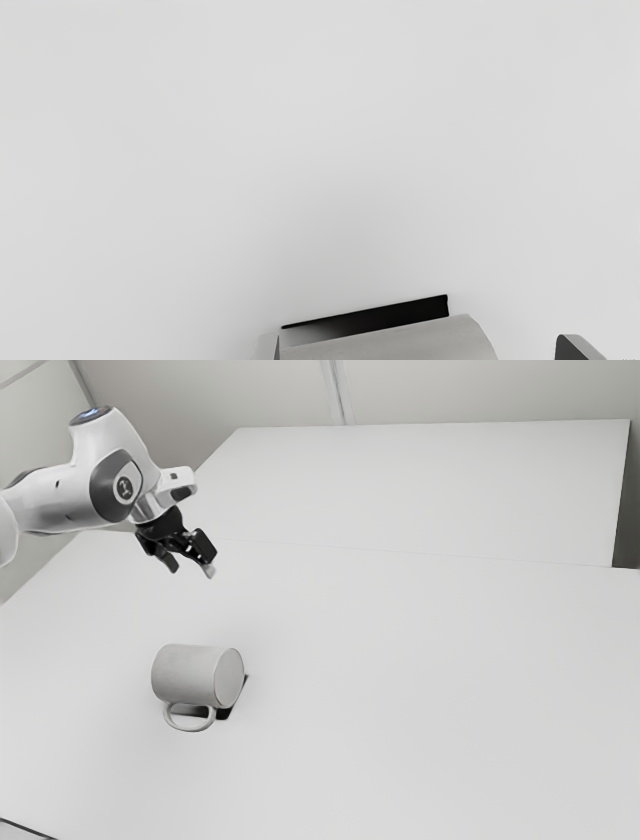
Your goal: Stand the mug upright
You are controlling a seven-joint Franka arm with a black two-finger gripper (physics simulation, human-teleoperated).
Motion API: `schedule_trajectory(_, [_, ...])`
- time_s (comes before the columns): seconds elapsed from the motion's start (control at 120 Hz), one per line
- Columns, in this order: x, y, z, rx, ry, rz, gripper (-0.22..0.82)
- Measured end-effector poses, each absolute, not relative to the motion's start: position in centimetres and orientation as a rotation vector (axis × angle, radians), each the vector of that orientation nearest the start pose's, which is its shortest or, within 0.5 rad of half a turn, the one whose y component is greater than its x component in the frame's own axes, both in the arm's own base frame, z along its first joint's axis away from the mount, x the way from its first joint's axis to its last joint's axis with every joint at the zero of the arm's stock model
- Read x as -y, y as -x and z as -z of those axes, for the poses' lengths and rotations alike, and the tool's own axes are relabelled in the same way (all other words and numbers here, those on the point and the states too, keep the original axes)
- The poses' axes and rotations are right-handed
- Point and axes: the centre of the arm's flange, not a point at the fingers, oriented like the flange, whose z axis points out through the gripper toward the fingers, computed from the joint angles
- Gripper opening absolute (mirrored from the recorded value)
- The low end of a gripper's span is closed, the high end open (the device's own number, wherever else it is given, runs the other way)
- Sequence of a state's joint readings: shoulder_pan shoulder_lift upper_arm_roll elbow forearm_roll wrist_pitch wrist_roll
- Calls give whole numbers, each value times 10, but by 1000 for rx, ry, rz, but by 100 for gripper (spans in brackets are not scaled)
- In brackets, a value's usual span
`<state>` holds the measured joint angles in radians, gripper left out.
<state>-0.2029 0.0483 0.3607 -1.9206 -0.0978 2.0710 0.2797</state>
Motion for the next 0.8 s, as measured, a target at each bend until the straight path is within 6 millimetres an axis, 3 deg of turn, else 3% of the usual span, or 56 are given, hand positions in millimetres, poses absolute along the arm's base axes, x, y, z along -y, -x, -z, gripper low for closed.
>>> schedule_trajectory(0.2, [-75,-558,-479,-190,3231,200,60])
schedule_trajectory(0.342, [-82,-560,-448,-214,3334,133,60])
schedule_trajectory(0.392, [-101,-559,-437,-183,3363,119,60])
schedule_trajectory(0.492, [-183,-541,-428,-15,3407,138,60])
schedule_trajectory(0.542, [-210,-531,-424,25,3422,142,60])
schedule_trajectory(0.692, [-215,-530,-409,-76,3491,121,60])
schedule_trajectory(0.8, [-232,-519,-387,-36,3577,118,60])
